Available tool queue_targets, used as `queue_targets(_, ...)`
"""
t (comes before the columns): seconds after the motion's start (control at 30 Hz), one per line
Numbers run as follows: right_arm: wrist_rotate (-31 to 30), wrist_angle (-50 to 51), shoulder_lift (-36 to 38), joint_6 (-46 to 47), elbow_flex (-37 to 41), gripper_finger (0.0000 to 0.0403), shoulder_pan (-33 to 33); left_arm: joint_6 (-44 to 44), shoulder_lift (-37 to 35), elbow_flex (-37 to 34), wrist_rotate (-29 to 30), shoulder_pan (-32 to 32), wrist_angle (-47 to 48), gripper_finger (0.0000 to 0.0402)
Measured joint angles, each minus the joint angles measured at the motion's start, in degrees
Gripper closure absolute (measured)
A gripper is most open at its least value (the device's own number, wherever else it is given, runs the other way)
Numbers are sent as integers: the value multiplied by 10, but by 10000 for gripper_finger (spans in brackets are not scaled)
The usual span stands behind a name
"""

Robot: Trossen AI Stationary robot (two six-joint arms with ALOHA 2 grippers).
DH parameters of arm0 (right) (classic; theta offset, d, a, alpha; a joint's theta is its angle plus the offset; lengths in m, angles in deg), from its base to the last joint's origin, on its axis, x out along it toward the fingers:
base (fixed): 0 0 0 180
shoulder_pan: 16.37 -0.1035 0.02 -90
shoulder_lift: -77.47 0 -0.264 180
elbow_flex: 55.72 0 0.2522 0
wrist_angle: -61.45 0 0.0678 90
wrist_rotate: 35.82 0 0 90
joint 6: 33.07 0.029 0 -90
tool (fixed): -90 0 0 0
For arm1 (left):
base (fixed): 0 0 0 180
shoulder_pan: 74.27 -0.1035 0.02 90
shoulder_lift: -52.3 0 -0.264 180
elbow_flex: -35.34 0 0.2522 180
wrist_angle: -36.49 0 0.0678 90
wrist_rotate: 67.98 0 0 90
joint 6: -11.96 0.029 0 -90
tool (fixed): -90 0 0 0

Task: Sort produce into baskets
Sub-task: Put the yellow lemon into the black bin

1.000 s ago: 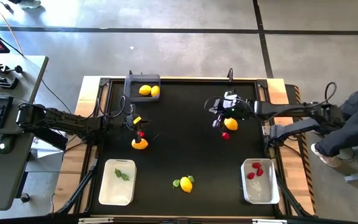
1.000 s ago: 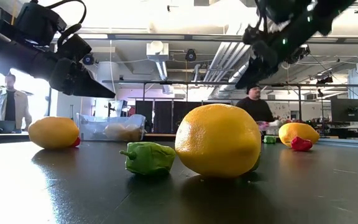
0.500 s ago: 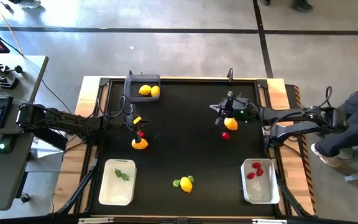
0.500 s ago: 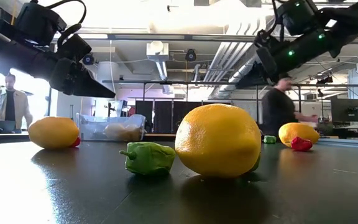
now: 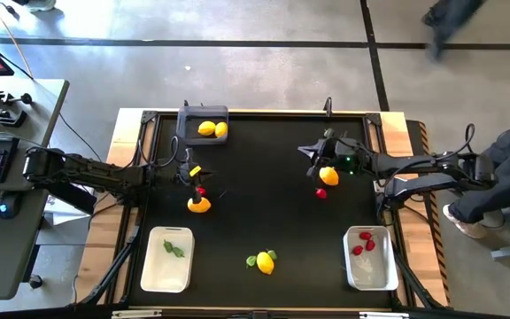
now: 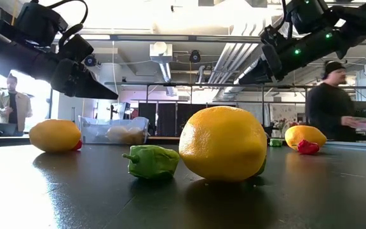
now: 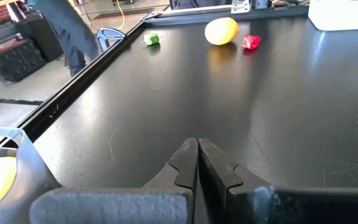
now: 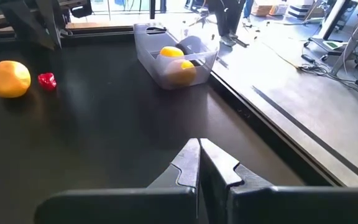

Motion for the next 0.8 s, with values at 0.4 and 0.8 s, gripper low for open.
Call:
queue_targets(0.4,1,14,0,0,1,403,0,0,0,0,-6,0,3,401)
queue_targets(0.8,1,-64,0,59,84,403,-5,0,0,0,-7,0,14,401)
